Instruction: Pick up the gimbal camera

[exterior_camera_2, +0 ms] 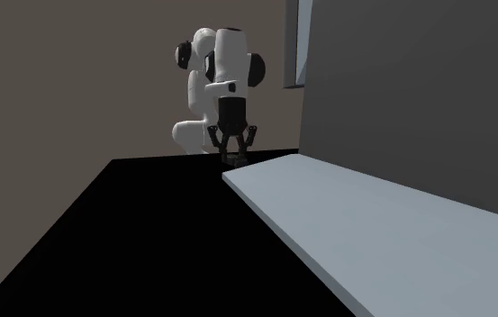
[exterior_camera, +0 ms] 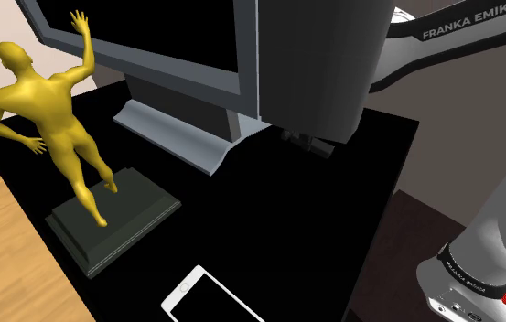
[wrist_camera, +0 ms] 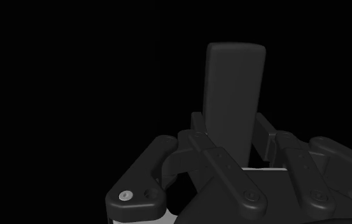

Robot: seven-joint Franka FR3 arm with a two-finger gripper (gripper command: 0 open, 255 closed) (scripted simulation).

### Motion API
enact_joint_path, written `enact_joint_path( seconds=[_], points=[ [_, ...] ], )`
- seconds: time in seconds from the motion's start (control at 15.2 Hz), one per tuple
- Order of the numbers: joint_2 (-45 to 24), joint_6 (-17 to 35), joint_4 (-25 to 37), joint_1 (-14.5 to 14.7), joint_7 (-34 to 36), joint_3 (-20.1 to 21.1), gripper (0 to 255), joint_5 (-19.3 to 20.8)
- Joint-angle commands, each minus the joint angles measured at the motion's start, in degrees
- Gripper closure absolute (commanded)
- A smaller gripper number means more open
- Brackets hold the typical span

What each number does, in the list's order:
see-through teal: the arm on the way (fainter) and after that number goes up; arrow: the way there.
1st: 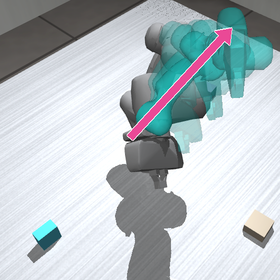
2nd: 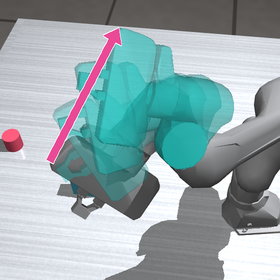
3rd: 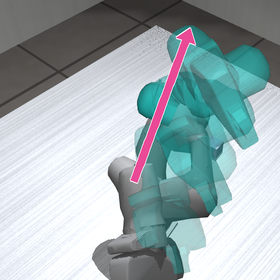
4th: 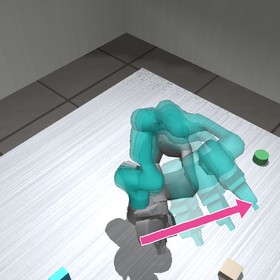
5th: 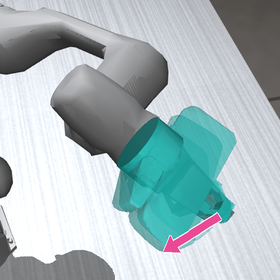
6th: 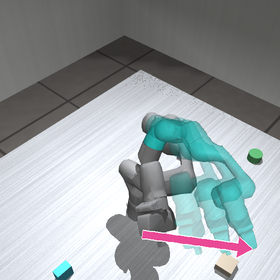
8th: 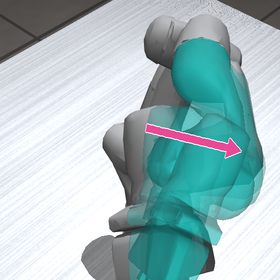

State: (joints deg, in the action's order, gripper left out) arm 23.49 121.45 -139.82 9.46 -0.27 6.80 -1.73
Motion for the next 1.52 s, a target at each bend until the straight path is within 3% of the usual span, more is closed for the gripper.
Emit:
enact_joint_path(
  seconds=[0.0,0.46,1.45],
  points=[
    [0.0,0.1,0.0,0.0,0.0,0.0,255,0.0],
    [0.0,0.0,0.0,0.0,0.0,0.0,255,0.0],
    [2.2,-12.0,9.8,-0.1,-0.2,-0.5,255,0.1]
  ],
)
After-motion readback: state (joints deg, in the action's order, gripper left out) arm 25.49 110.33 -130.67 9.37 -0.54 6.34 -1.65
